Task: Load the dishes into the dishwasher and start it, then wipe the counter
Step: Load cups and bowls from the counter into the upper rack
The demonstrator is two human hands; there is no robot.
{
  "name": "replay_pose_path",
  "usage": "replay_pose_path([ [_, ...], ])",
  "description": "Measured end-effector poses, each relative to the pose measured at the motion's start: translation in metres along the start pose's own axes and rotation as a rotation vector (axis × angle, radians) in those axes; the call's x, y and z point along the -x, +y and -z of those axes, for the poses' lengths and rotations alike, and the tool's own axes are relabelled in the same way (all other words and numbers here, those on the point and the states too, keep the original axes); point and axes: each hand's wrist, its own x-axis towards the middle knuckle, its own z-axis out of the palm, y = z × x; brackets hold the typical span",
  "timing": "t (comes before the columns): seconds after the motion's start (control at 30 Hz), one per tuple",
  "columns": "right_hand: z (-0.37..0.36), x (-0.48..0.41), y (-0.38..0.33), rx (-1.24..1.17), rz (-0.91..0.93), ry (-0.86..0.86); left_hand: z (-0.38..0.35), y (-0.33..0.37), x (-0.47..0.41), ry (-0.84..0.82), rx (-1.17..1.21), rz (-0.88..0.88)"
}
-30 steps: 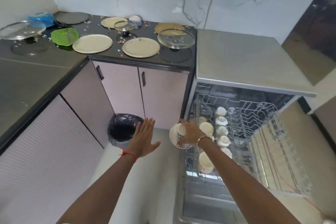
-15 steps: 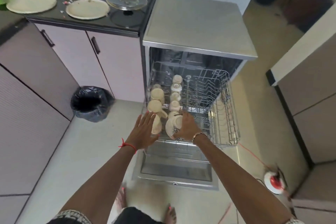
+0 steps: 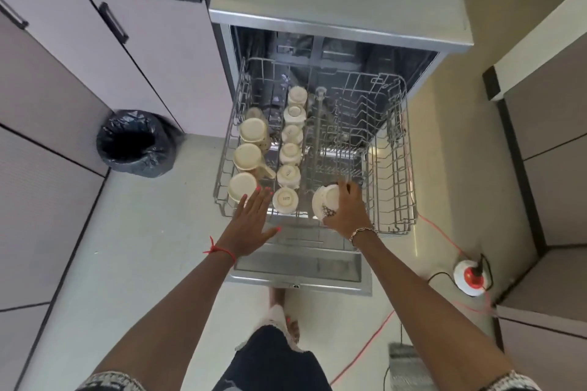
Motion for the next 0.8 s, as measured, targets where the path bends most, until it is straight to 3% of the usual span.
replay_pose_path([
  [0.27, -0.04, -0.065, 0.016, 0.249, 0.017, -0.104, -0.028, -0.025, -0.035, -0.034, -0.014, 0.002],
  [0.8, -0.088, -0.102, 0.031, 0.378, 0.006, -0.247, -0.064, -0.039, -0.044, -0.007, -0.027, 0.002],
])
